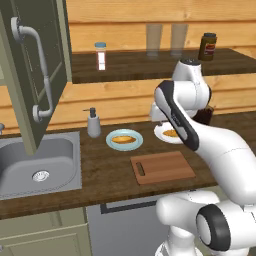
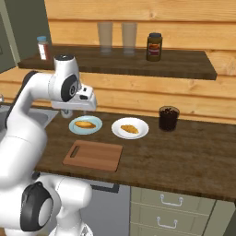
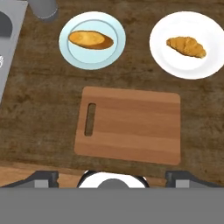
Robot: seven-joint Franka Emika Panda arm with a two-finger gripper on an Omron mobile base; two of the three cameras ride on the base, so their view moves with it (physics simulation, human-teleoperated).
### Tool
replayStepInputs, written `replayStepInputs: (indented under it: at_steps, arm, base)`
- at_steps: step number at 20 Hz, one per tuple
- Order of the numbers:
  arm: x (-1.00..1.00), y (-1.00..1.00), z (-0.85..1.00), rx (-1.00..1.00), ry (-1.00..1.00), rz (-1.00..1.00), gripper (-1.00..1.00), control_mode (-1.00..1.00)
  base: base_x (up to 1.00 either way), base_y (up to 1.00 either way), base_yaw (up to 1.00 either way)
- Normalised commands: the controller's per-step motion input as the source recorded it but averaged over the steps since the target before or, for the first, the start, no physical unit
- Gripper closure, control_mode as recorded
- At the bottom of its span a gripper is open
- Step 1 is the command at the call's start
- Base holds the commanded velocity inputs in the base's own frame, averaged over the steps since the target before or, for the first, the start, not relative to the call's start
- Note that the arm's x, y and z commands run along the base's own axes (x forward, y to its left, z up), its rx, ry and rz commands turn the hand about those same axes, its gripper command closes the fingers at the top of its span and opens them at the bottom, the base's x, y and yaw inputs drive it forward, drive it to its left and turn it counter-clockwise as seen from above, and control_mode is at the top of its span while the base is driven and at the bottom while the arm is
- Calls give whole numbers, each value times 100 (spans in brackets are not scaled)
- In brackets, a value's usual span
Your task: From the different types of pastries on the counter, select a croissant and place it on the cutting board. Then retrieve a jar of jam from the cabinet and place it alongside the croissant on the cutting board.
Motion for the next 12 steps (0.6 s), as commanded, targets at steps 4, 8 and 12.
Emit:
replayStepInputs:
  at_steps: [4,8,12]
  arm:
    - [0,0,-28,0,0,0,-100,-100]
    - [0,0,-32,0,0,0,-100,-100]
    - [0,0,-32,0,2,0,-100,-100]
  base:
    - [0,0,0]
    - [0,0,0]
    - [0,0,0]
